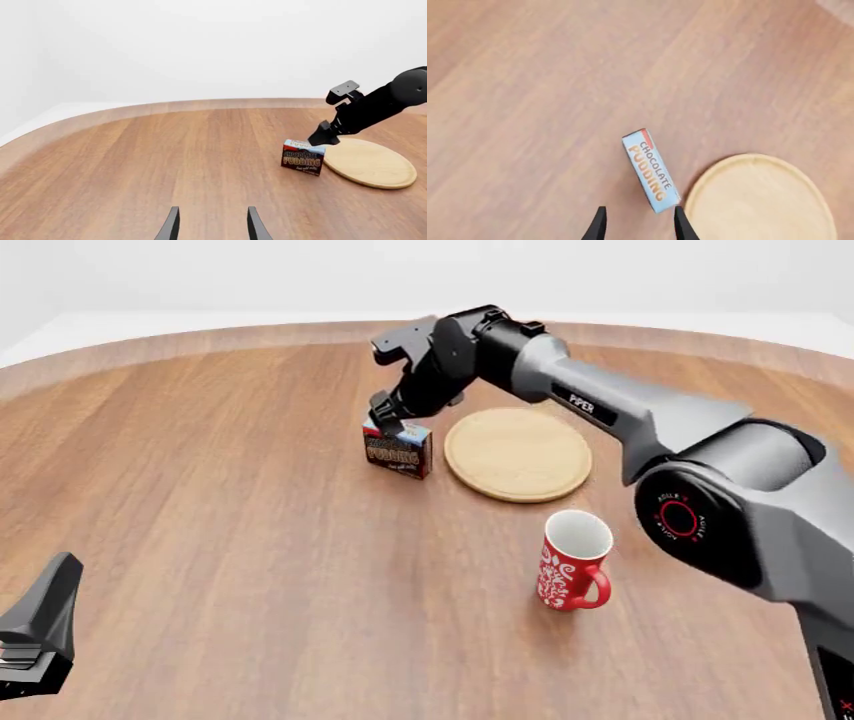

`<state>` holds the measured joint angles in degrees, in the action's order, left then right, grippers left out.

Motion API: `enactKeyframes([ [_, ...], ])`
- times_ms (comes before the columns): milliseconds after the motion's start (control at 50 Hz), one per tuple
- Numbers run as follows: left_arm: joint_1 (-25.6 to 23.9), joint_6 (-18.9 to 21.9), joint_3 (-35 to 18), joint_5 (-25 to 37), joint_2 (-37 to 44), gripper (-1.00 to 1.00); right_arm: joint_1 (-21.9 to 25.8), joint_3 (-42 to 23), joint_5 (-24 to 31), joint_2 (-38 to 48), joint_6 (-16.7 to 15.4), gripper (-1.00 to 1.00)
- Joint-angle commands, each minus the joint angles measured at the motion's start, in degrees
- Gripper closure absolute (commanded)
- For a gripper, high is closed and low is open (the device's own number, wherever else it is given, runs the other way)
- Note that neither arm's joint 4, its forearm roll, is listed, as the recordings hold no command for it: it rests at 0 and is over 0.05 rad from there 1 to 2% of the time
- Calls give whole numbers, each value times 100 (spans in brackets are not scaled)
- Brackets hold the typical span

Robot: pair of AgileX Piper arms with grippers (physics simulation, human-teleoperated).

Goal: Put the chocolate pudding to the left of the plate.

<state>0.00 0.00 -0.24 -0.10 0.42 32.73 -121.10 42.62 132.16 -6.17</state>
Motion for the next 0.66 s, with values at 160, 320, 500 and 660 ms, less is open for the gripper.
enactKeyframes([
  [160, 0, 0, 0, 0, 0, -100, 185, 1936, -845, -1544, 98, -100],
  [320, 0, 0, 0, 0, 0, -100, 450, 3027, -1305, -2636, 165, -100],
  [500, 0, 0, 0, 0, 0, -100, 541, 3649, -1490, -3438, 141, -100],
  [660, 0, 0, 0, 0, 0, -100, 704, 4405, -1869, -4242, 307, -100],
])
